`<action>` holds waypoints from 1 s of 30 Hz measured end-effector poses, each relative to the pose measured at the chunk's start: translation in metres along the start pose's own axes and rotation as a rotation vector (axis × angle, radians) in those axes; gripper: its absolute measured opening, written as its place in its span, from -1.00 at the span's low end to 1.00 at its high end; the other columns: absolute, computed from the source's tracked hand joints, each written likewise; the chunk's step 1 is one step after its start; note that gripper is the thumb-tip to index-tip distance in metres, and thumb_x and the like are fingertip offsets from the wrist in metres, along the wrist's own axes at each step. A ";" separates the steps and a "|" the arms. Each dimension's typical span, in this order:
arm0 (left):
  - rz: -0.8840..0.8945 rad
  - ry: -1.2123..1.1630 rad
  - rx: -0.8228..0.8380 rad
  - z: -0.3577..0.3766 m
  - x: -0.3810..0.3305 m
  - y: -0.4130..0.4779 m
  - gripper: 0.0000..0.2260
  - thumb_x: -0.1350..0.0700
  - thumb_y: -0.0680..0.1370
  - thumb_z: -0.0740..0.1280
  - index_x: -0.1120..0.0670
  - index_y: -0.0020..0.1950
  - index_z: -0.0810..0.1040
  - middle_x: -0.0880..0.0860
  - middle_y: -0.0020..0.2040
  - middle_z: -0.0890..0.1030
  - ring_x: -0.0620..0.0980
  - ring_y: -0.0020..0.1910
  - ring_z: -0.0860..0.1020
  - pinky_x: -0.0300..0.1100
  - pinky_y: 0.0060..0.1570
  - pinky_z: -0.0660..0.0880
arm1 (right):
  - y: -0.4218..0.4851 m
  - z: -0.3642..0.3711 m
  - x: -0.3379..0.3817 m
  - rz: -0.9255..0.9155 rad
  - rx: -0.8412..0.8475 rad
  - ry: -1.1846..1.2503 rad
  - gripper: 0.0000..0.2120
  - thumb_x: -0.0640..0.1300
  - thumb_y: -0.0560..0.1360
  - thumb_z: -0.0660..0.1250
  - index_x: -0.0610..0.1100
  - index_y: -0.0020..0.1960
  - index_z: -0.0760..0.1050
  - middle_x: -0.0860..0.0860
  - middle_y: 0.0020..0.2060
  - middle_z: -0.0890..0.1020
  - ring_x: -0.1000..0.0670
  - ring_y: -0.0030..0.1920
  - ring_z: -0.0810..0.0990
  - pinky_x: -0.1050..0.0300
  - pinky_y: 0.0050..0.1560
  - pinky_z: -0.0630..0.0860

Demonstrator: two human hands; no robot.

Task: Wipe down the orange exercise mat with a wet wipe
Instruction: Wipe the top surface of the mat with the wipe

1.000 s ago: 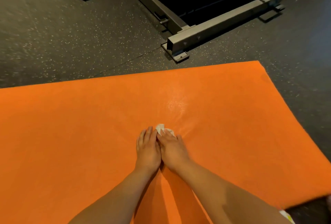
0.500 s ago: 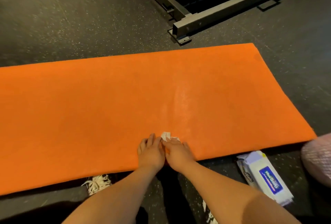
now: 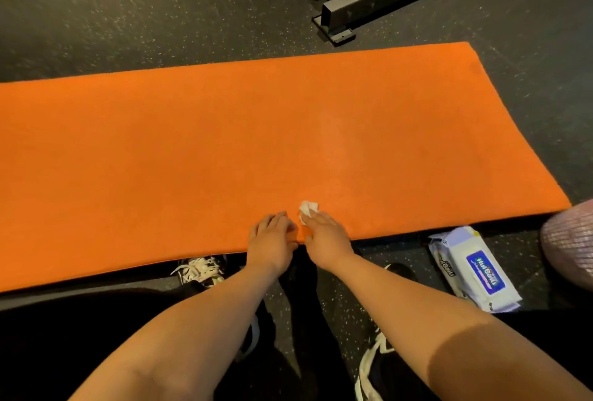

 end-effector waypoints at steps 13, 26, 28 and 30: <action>-0.048 -0.200 -0.189 -0.007 -0.024 0.002 -0.86 0.10 0.63 0.28 -0.01 0.14 0.61 -0.07 0.17 0.65 -0.01 0.47 0.34 -0.03 0.44 0.17 | -0.011 -0.017 -0.011 0.096 -0.196 0.207 -0.50 -0.21 0.67 0.10 0.02 0.59 0.26 0.04 0.61 0.18 0.00 0.62 0.04 0.00 0.59 -0.10; 0.058 -0.556 -0.080 -0.005 -0.027 0.008 -0.58 0.04 0.72 0.13 -0.10 0.60 0.23 -0.01 0.52 0.39 0.02 0.45 0.40 -0.09 0.32 0.43 | -0.014 -0.006 0.006 0.126 -0.036 0.549 -0.37 -0.32 0.63 0.16 -0.01 0.64 0.10 -0.03 0.60 0.13 -0.11 0.57 0.20 0.05 0.45 0.32; 0.099 -0.527 -0.055 0.001 -0.033 0.008 -0.59 0.05 0.73 0.11 -0.08 0.59 0.26 0.01 0.47 0.46 0.03 0.41 0.45 -0.15 0.32 0.37 | -0.014 -0.007 0.003 0.114 -0.060 0.548 -0.38 -0.26 0.64 0.19 0.00 0.63 0.08 -0.04 0.55 0.29 -0.11 0.50 0.34 0.05 0.34 0.44; 0.118 -0.380 -0.053 0.007 -0.037 0.009 -0.60 0.02 0.72 0.09 -0.10 0.58 0.26 -0.01 0.36 0.56 0.04 0.33 0.49 -0.08 0.33 0.28 | -0.017 -0.012 -0.013 0.163 -0.145 0.584 -0.43 -0.28 0.64 0.18 -0.01 0.60 0.15 -0.05 0.50 0.35 -0.10 0.46 0.38 0.12 0.28 0.43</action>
Point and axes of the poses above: each hand's wrist, its own y-axis towards the middle knuckle, its own z-axis out of the palm, x = y × z, the point moved 7 cm from there along y, towards the middle knuckle
